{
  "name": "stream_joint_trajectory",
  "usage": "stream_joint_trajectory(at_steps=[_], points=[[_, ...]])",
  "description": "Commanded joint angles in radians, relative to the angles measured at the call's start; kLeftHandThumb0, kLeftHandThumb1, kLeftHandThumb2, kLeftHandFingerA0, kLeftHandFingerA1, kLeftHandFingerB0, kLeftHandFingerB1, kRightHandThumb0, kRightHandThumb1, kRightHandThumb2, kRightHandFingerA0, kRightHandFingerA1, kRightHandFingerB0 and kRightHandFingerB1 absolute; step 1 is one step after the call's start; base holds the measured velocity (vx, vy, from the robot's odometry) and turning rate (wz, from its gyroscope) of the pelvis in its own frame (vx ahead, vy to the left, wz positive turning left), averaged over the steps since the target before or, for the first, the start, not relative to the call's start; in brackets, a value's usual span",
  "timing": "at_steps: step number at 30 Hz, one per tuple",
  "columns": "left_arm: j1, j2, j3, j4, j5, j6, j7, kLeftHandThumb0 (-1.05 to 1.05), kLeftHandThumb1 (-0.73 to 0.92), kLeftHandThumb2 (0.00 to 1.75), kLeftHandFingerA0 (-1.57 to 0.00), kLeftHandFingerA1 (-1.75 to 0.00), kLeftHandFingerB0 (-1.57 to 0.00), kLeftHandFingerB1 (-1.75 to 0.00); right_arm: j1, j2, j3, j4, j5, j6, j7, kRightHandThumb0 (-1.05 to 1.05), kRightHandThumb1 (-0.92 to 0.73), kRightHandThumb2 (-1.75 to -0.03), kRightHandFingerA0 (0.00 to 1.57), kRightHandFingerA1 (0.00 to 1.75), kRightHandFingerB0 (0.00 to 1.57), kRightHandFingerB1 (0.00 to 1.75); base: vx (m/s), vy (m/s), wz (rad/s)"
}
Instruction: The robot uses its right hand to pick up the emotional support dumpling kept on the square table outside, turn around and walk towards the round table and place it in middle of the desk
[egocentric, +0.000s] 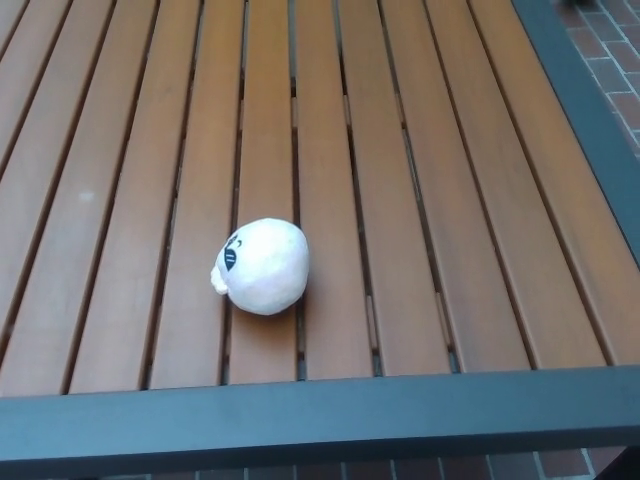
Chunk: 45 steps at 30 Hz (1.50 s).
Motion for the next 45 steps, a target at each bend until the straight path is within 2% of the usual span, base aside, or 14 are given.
stream_joint_trajectory(at_steps=[1, 7, 9, 14, 15, 17, 19, 20, 25, 26, 30, 43, 44, 45], points=[[0.004, 0.017, -0.008, 0.005, 0.004, -0.067, 0.006, -0.07, 0.51, 0.90, -0.97, -1.11, -0.88, -0.76, -0.025, -0.032, 0.030, 0.084, 0.024, -0.068, 0.079, 0.06, -0.74, -0.70, 0.97, 0.70, 0.77, 0.54, 0.00, 0.000, 0.00], [0.015, 0.016, -0.015, 0.009, 0.006, -0.067, 0.010, -0.09, 0.50, 0.90, -0.97, -1.10, -0.89, -0.77, -0.021, -0.034, 0.060, 0.087, 0.034, -0.080, 0.107, 0.05, -0.74, -0.70, 0.94, 0.70, 0.76, 0.55, 0.00, 0.000, 0.00], [0.019, 0.016, -0.015, 0.008, 0.004, -0.069, 0.003, -0.10, 0.53, 0.83, -0.94, -1.09, -0.88, -0.78, -0.019, -0.031, 0.060, 0.100, 0.039, -0.085, 0.113, 0.05, -0.73, -0.73, 0.91, 0.73, 0.77, 0.56, 0.00, 0.000, 0.00], [0.021, 0.023, -0.012, 0.009, 0.000, -0.072, -0.001, -0.10, 0.51, 0.85, -1.01, -1.11, -0.91, -0.80, -0.002, -0.029, 0.064, 0.131, 0.050, -0.104, 0.132, 0.09, -0.72, -0.77, 0.87, 0.72, 0.73, 0.57, 0.00, 0.000, 0.00], [0.014, 0.022, -0.011, 0.009, -0.002, -0.070, 0.000, -0.11, 0.44, 0.95, -1.06, -1.13, -0.92, -0.84, -0.002, -0.031, 0.067, 0.133, 0.048, -0.110, 0.135, 0.07, -0.74, -0.73, 0.84, 0.75, 0.73, 0.57, 0.00, 0.000, 0.00], [0.003, 0.020, -0.008, 0.008, -0.005, -0.068, 0.001, -0.11, 0.44, 0.95, -1.06, -1.13, -0.92, -0.84, -0.002, -0.034, 0.071, 0.134, 0.045, -0.118, 0.139, 0.07, -0.74, -0.73, 0.84, 0.75, 0.73, 0.57, 0.00, 0.000, 0.00], [-0.002, 0.018, -0.009, 0.008, -0.004, -0.065, 0.003, -0.08, 0.41, 0.95, -1.07, -1.12, -0.94, -0.84, -0.001, -0.035, 0.076, 0.140, 0.042, -0.120, 0.140, 0.04, -0.74, -0.70, 0.83, 0.72, 0.73, 0.55, 0.00, 0.000, 0.00], [-0.002, 0.017, -0.009, 0.006, -0.005, -0.066, 0.000, -0.03, 0.43, 0.98, -0.97, -1.11, -0.91, -0.81, 0.003, -0.036, 0.078, 0.142, 0.037, -0.127, 0.135, 0.06, -0.73, -0.71, 0.79, 0.64, 0.68, 0.53, 0.00, 0.000, 0.00], [-0.003, 0.017, -0.013, 0.002, -0.002, -0.066, -0.002, -0.03, 0.44, 0.99, -0.96, -1.09, -0.90, -0.79, 0.009, -0.039, 0.088, 0.159, 0.034, -0.143, 0.123, 0.07, -0.72, -0.71, 0.79, 0.61, 0.66, 0.52, 0.00, 0.000, 0.00], [-0.013, 0.017, -0.012, 0.002, -0.003, -0.068, -0.004, -0.05, 0.44, 1.01, -0.95, -1.08, -0.93, -0.82, 0.009, -0.040, 0.092, 0.160, 0.026, -0.137, 0.105, 0.07, -0.76, -0.64, 0.77, 0.58, 0.62, 0.47, 0.00, 0.000, 0.00], [-0.039, 0.017, -0.022, -0.002, 0.006, -0.072, 0.004, -0.08, 0.49, 0.93, -0.97, -1.09, -0.92, -0.79, 0.005, -0.041, 0.099, 0.162, 0.025, -0.121, 0.088, 0.06, -0.76, -0.63, 0.78, 0.58, 0.65, 0.46, 0.00, 0.000, 0.00], [-0.020, -0.017, -0.042, 0.002, 0.001, -0.072, -0.003, -0.09, 0.49, 0.94, -0.92, -1.12, -0.88, -0.81, -0.020, -0.055, 0.126, 0.209, 0.028, -0.127, 0.118, -0.01, -0.72, -0.61, 0.82, 0.61, 0.74, 0.52, 0.00, 0.000, 0.00], [-0.020, -0.016, -0.043, 0.003, 0.002, -0.070, -0.003, -0.12, 0.48, 0.86, -0.96, -1.13, -0.88, -0.77, -0.020, -0.054, 0.123, 0.210, 0.035, -0.130, 0.125, 0.01, -0.71, -0.66, 0.81, 0.63, 0.74, 0.53, 0.00, 0.000, 0.00], [-0.021, -0.014, -0.044, 0.004, 0.003, -0.067, -0.003, -0.12, 0.48, 0.86, -0.96, -1.13, -0.88, -0.77, -0.021, -0.052, 0.121, 0.213, 0.044, -0.133, 0.133, 0.01, -0.71, -0.66, 0.81, 0.63, 0.74, 0.53, 0.00, 0.000, 0.00]])
